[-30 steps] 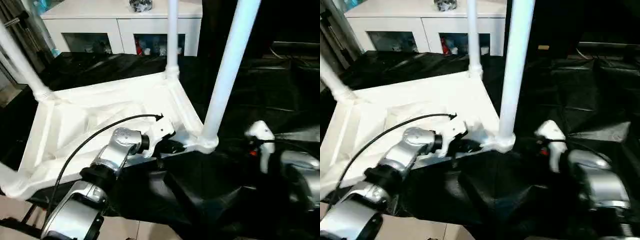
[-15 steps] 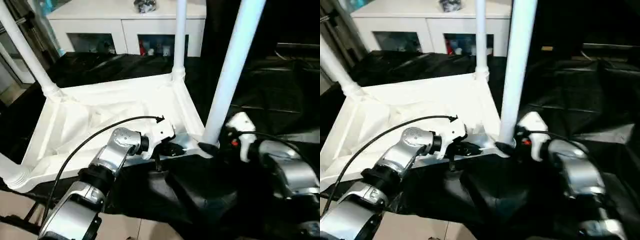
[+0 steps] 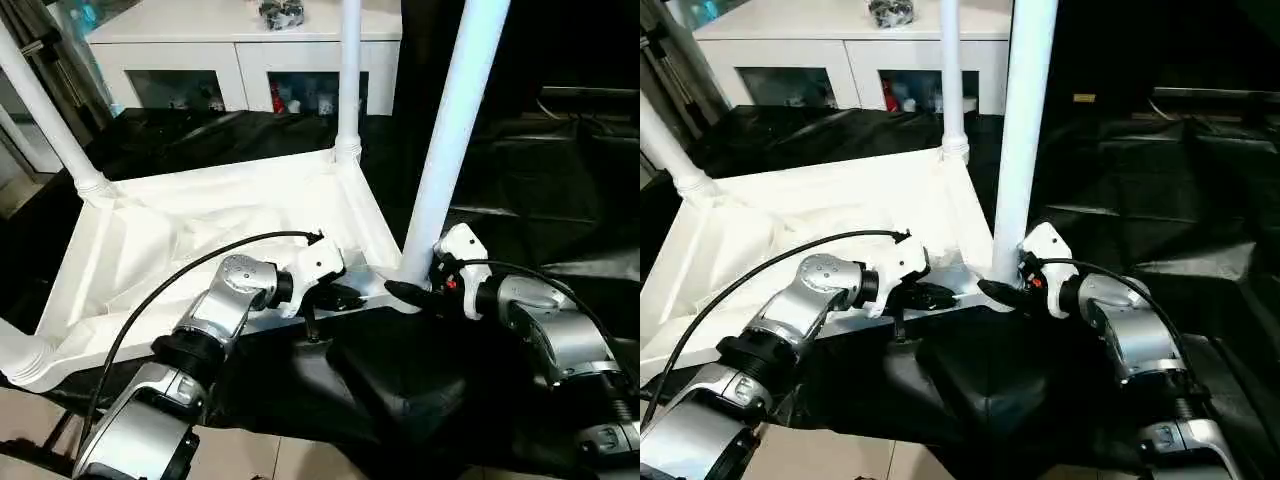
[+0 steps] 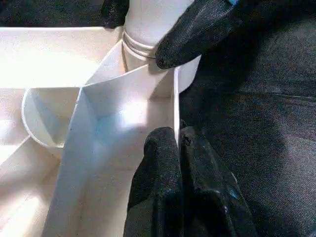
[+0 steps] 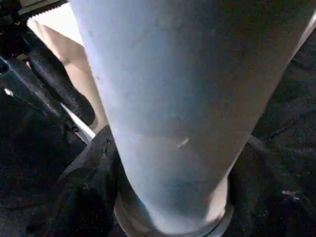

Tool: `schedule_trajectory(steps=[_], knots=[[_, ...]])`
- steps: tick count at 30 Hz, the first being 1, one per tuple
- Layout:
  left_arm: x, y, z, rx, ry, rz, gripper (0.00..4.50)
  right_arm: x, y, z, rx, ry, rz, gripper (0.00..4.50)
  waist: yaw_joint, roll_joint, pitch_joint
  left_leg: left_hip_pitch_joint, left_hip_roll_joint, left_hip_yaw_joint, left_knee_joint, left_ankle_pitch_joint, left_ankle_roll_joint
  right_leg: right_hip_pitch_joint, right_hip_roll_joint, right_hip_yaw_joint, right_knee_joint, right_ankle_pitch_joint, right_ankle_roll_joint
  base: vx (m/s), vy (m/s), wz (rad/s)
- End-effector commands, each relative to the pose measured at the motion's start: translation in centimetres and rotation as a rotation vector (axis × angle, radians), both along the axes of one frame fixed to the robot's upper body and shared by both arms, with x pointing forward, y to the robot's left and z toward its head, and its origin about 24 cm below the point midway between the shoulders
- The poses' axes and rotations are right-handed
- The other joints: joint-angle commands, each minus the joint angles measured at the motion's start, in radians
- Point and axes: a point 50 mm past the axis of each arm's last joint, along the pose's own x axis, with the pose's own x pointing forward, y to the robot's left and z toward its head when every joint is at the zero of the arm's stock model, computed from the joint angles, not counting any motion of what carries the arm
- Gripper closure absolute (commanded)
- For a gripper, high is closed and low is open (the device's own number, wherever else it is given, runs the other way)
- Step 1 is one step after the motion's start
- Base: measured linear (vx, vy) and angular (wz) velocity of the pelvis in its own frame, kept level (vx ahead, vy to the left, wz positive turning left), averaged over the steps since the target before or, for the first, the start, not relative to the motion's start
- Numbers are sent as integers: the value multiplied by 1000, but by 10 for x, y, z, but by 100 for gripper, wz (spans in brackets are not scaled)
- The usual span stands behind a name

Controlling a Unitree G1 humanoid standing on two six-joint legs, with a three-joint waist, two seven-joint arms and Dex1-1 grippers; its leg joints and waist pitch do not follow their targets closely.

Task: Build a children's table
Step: Rotate leg to tighten

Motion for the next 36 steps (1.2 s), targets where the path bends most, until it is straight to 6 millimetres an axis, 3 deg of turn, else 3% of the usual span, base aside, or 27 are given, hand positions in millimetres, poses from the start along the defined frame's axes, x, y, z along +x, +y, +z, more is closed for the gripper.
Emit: schedule_trajectory(steps=[1, 5, 7, 10, 12, 17, 19, 21, 27, 31, 33, 36], knots=[[-2, 2, -10, 29, 44, 33, 450, 3, 8, -5, -8, 5, -32, 180, 5, -16, -61, 7, 83, -42, -58, -68, 135, 52, -101, 50, -61, -54, -272, 0, 0, 0], [6, 0, -10, 32, 36, 137, 450, 11, 14, -19, -39, 11, -163, 185, -9, -16, -54, 11, 78, -41, -63, -135, 98, 48, -101, 51, -74, -151, -265, 0, 0, 0], [11, -4, -11, 27, 36, 218, 450, 17, 22, -27, -31, 28, -272, 187, -27, -16, -50, 13, 73, -45, -67, -181, 59, 48, -101, 51, -84, -238, -249, 0, 0, 0], [17, -15, -10, 21, 31, 325, 450, 23, 37, -37, -2, 66, -411, 187, -33, -8, -50, 17, 76, -48, -70, -207, 47, 44, -100, 52, -89, -263, -239, 0, 0, 0], [18, -18, -10, 21, 28, 351, 450, 24, 41, -39, 1, 76, -448, 188, -36, -10, -51, 18, 78, -49, -73, -216, 39, 45, -100, 52, -87, -247, -241, 0, 0, 0], [13, -45, -8, -24, 17, 325, 450, 30, 72, -41, 33, 73, -514, 188, -41, -13, -53, 13, 75, -47, -71, -188, 53, 46, -104, 54, -85, -185, -258, 0, 0, 0], [10, -48, -8, -24, 10, 295, 450, 30, 76, -39, 72, 70, -497, 132, -38, -11, -55, 13, 76, -46, -70, -191, 63, 48, -105, 54, -84, -181, -255, 0, 0, 0], [9, -49, -9, -22, 12, 281, 450, 31, 78, -37, 92, 70, -487, 118, -38, -12, -54, 12, 77, -47, -71, -182, 74, 50, -105, 54, -82, -168, -256, 0, 0, 0], [5, -33, -11, -27, 23, 197, 450, 35, 58, -23, 43, -20, -370, 63, -42, -11, -60, 7, 78, -48, -67, -142, 102, 55, -105, 52, -73, -97, -271, 0, 0, 0], [2, -20, -12, -8, 33, 126, 450, 27, 45, -15, 43, -33, -199, 36, -27, -14, -62, 3, 79, -43, -60, -85, 152, 57, -104, 51, -62, 0, -283, 0, 0, 0], [1, -19, -12, -6, 36, 116, 450, 25, 43, -14, 50, -31, -171, 36, -20, -13, -61, 5, 83, -41, -60, -82, 160, 54, -103, 49, -61, -3, -285, 0, 0, 0], [-4, -9, -11, -7, 60, 17, 450, 15, 31, -10, 49, -16, -32, 50, -9, -15, -57, 8, 85, -39, -64, -129, 139, 53, -101, 49, -70, -93, -271, 0, 0, 0]])
